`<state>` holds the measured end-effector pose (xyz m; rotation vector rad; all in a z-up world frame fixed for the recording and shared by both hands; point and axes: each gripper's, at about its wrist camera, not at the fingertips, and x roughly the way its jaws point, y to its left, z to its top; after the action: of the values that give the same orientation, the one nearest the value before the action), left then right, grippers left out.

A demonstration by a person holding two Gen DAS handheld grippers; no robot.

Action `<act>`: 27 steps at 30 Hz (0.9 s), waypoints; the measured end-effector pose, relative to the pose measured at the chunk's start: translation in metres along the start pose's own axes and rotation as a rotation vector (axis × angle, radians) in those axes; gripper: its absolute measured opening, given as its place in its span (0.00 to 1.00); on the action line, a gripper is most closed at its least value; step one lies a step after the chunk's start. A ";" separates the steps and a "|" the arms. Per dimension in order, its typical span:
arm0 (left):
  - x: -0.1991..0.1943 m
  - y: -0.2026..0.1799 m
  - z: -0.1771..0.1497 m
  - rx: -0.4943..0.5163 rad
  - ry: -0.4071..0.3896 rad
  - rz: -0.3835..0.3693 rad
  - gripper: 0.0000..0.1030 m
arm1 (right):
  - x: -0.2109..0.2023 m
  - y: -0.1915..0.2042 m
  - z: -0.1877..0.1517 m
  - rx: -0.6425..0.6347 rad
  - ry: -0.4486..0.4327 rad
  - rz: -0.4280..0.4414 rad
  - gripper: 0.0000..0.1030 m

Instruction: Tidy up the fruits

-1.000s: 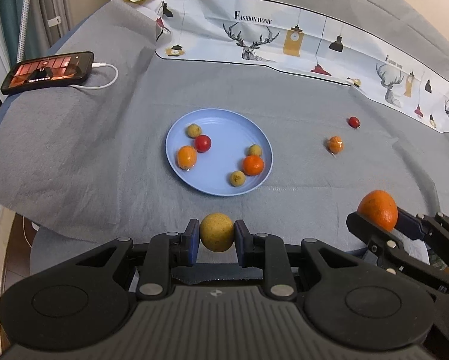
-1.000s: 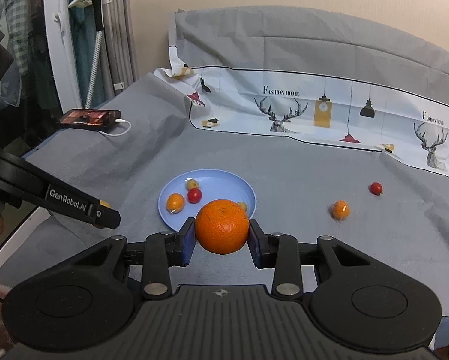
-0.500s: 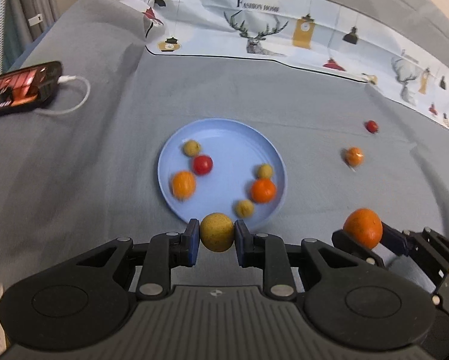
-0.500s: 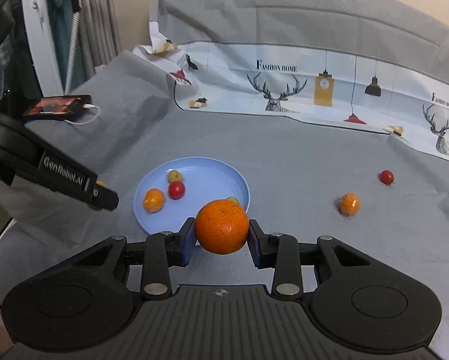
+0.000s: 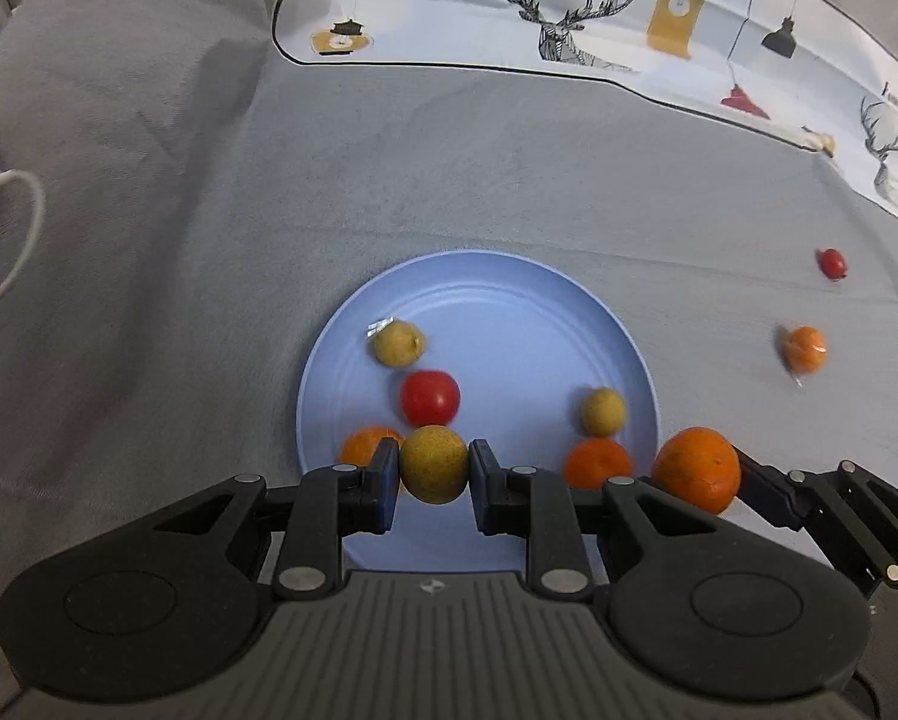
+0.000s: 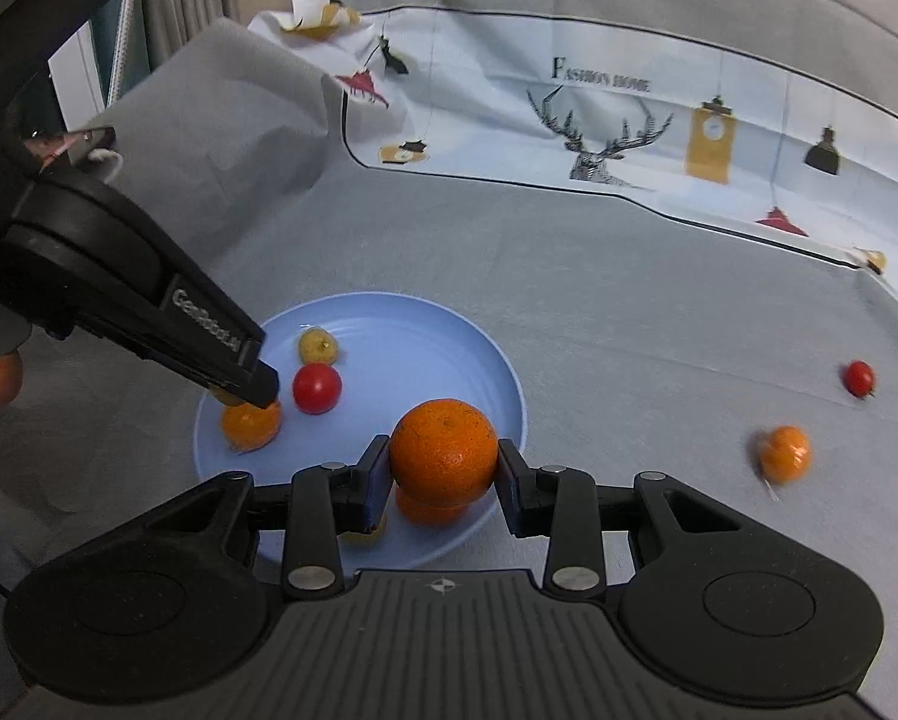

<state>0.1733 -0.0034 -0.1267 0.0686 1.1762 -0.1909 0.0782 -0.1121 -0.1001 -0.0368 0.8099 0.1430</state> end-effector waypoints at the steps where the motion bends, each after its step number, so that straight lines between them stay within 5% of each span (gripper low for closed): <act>1: 0.004 0.000 0.002 0.004 0.001 0.006 0.26 | 0.006 0.001 0.001 -0.010 0.004 0.000 0.37; 4: 0.014 -0.001 0.009 0.012 0.004 0.024 0.28 | 0.021 0.001 0.005 -0.022 0.026 0.007 0.37; 6: 0.015 0.001 0.012 0.013 -0.003 0.032 0.54 | 0.030 0.000 0.007 -0.031 0.046 0.032 0.39; 7: 0.013 0.002 0.013 0.009 -0.012 0.036 0.85 | 0.032 -0.001 0.009 -0.035 0.043 0.035 0.51; 8: 0.009 0.004 0.013 0.001 -0.025 0.042 0.99 | 0.032 0.000 0.010 -0.044 0.040 0.036 0.59; 10: -0.003 0.005 0.010 -0.003 -0.065 0.058 1.00 | 0.028 0.001 0.011 -0.056 0.017 0.013 0.84; 11: -0.007 0.004 0.008 0.013 -0.065 0.069 1.00 | 0.023 0.001 0.011 -0.059 0.005 -0.003 0.87; 20: -0.057 0.004 -0.037 -0.018 0.022 0.133 1.00 | -0.055 0.015 -0.014 -0.034 -0.005 -0.023 0.96; 27: -0.114 0.010 -0.082 -0.012 -0.042 0.157 1.00 | -0.127 0.028 -0.029 -0.028 -0.106 -0.053 0.99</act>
<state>0.0586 0.0314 -0.0538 0.1453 1.1246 -0.0471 -0.0331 -0.1017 -0.0281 -0.0764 0.7007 0.1052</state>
